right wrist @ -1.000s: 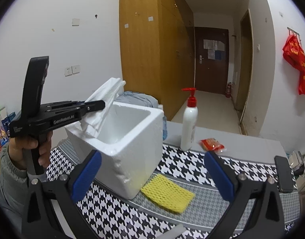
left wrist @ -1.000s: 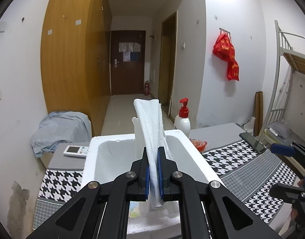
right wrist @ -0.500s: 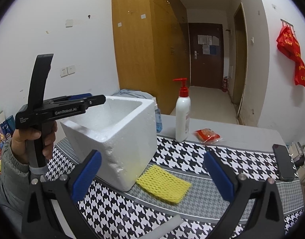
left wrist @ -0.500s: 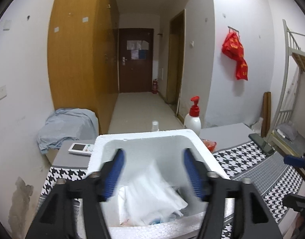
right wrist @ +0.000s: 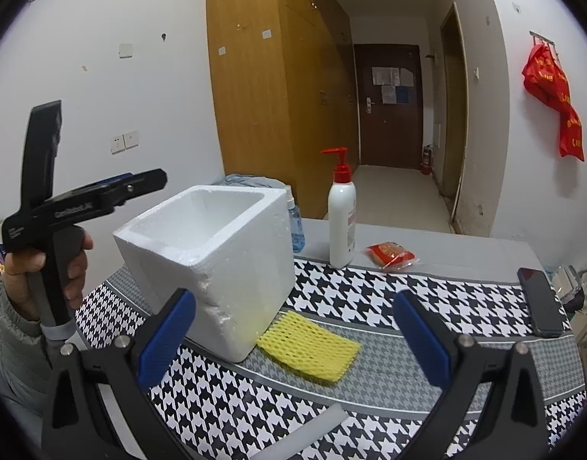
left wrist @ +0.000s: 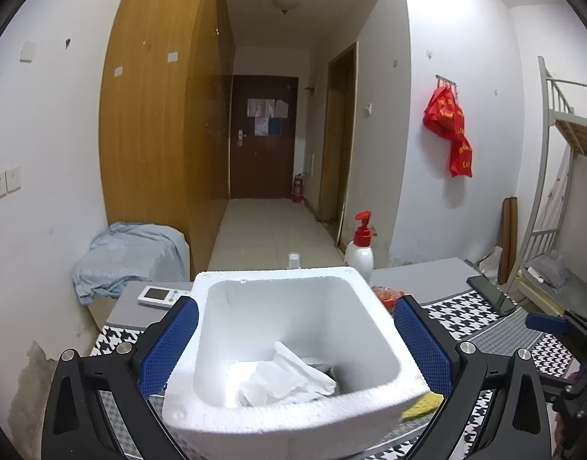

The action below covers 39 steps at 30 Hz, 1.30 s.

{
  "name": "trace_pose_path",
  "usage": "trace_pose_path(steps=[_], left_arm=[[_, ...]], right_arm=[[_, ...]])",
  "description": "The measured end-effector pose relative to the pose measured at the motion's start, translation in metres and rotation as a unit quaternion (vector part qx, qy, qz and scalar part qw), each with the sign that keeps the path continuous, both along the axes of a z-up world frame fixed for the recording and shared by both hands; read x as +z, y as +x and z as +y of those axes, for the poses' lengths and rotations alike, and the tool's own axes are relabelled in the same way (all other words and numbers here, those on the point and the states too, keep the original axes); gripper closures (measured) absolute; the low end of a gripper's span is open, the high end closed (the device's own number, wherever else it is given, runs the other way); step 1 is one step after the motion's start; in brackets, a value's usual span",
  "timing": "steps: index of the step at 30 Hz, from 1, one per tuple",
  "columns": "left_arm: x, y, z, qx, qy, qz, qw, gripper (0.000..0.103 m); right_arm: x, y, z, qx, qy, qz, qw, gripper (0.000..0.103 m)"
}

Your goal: Organize soft objects

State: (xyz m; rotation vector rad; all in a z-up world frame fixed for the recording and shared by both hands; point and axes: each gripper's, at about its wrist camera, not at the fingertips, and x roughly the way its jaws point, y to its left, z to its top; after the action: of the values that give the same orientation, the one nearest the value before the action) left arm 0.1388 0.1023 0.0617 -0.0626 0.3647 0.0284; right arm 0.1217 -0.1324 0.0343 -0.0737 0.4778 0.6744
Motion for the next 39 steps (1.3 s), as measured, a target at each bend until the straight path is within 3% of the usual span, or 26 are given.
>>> trace_pose_path(steps=[21,39], left_arm=[[0.02,-0.062,-0.018,0.004,0.025,-0.043,0.9988,0.001],[0.002,-0.108,-0.041,-0.009,0.021,-0.055,0.9982,0.001]], right_arm=[[0.016,-0.049,-0.009,0.006,0.005,-0.032,0.999,0.0],[0.01,-0.081,-0.022,-0.008,0.005,-0.044,0.999,0.0]])
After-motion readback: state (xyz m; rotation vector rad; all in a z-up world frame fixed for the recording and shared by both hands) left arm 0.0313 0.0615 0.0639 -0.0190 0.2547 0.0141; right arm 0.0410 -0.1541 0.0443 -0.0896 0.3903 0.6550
